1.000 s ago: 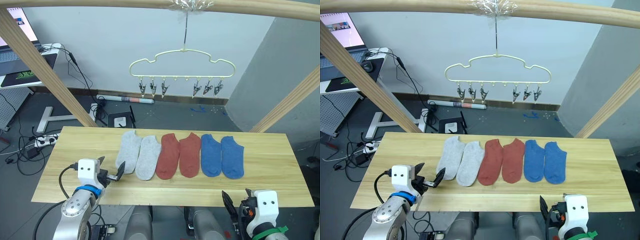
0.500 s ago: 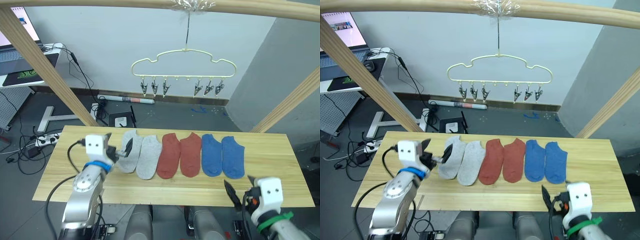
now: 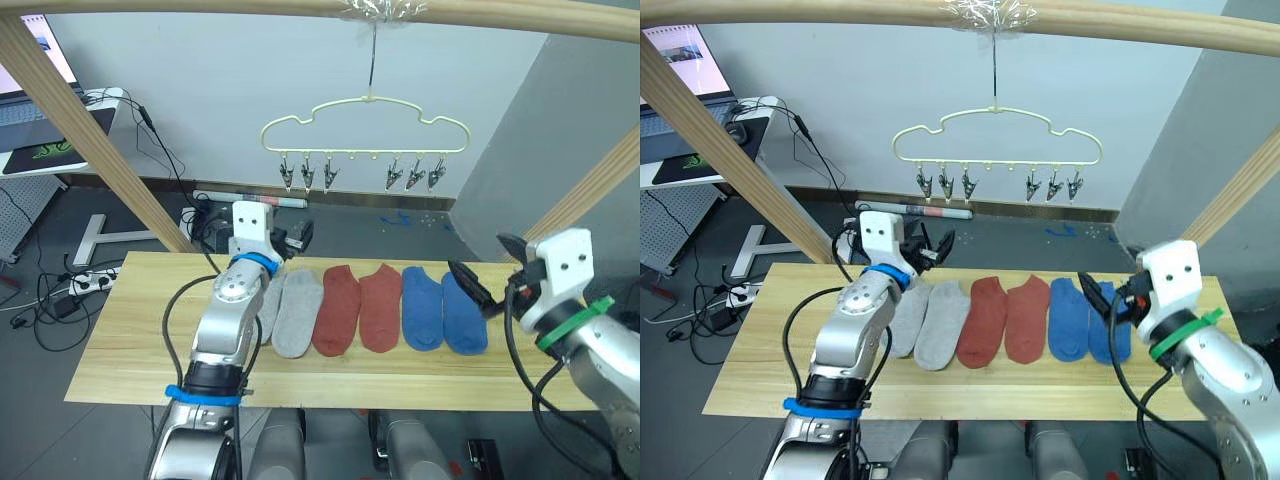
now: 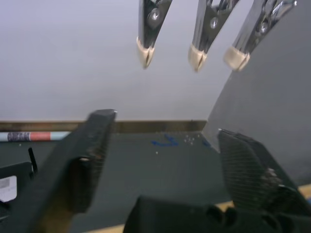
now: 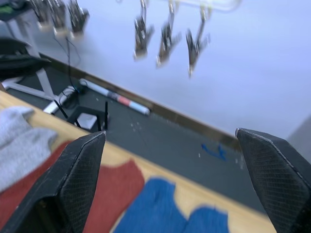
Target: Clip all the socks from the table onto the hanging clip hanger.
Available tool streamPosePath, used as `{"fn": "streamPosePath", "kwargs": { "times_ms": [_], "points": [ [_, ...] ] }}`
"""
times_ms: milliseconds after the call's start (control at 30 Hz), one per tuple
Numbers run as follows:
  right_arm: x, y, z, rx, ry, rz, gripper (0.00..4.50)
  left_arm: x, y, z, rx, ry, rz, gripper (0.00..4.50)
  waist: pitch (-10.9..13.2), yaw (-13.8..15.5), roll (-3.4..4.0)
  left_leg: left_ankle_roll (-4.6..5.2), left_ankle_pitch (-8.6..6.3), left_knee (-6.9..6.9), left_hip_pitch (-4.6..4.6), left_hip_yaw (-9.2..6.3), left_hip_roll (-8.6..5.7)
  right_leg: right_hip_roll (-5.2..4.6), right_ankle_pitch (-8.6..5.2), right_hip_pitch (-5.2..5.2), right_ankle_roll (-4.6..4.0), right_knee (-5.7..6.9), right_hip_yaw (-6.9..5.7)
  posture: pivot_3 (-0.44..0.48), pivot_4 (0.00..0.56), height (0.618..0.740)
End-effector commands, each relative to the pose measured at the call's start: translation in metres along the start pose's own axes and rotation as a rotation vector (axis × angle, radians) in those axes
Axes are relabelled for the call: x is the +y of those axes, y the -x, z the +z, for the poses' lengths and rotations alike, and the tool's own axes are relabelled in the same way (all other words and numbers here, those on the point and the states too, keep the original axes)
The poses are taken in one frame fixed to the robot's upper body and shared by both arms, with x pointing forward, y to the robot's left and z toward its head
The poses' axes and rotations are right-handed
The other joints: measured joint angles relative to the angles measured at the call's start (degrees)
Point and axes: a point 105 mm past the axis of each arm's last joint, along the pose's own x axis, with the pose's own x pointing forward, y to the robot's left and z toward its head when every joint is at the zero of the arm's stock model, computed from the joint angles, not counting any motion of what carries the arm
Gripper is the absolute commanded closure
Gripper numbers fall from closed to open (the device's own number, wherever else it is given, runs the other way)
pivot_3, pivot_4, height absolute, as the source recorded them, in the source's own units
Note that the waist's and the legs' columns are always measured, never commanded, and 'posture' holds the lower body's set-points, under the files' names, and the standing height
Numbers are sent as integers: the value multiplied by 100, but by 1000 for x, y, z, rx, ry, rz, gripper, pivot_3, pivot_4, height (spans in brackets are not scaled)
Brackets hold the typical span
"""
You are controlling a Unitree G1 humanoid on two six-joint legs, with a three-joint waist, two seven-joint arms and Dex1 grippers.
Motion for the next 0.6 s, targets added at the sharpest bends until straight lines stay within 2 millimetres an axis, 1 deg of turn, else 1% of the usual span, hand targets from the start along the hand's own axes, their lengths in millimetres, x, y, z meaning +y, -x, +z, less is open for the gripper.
{"fn": "streamPosePath", "kwargs": {
  "times_ms": [33,133,200,267,433,600],
  "points": [
    [-7,1,17,-19,4,32,0,1,-9,18,-72,-11,36,1099,1,-9,-1,0,0,0,-1,0,-2,0,1,0,-1,0,1,-24,269,740],
    [-6,0,27,-18,19,82,0,0,-16,24,-98,-16,51,1099,2,-23,-2,0,0,-1,-2,0,-2,0,3,0,-5,-1,1,-35,273,740],
    [-6,-1,32,-19,37,103,0,-1,-20,28,-110,-16,58,1448,3,-35,-5,1,-1,0,-2,1,-3,-1,3,0,-5,-1,1,-41,277,740],
    [-6,-1,35,-18,46,114,0,-1,-22,33,-131,-30,64,1953,4,-58,-5,1,-1,0,-4,0,-3,-1,3,-1,-4,-2,1,-45,281,740],
    [-7,-1,38,-18,56,117,0,2,-24,40,-148,-29,92,1953,5,-115,-6,2,-1,0,-4,0,-3,-1,2,-1,-2,-2,2,-47,286,740],
    [-6,-1,39,-21,53,117,0,5,-23,40,-140,-38,113,1953,5,-126,-6,2,-1,0,-3,1,-3,0,-1,-1,3,-2,2,-45,284,740]
  ]
}}
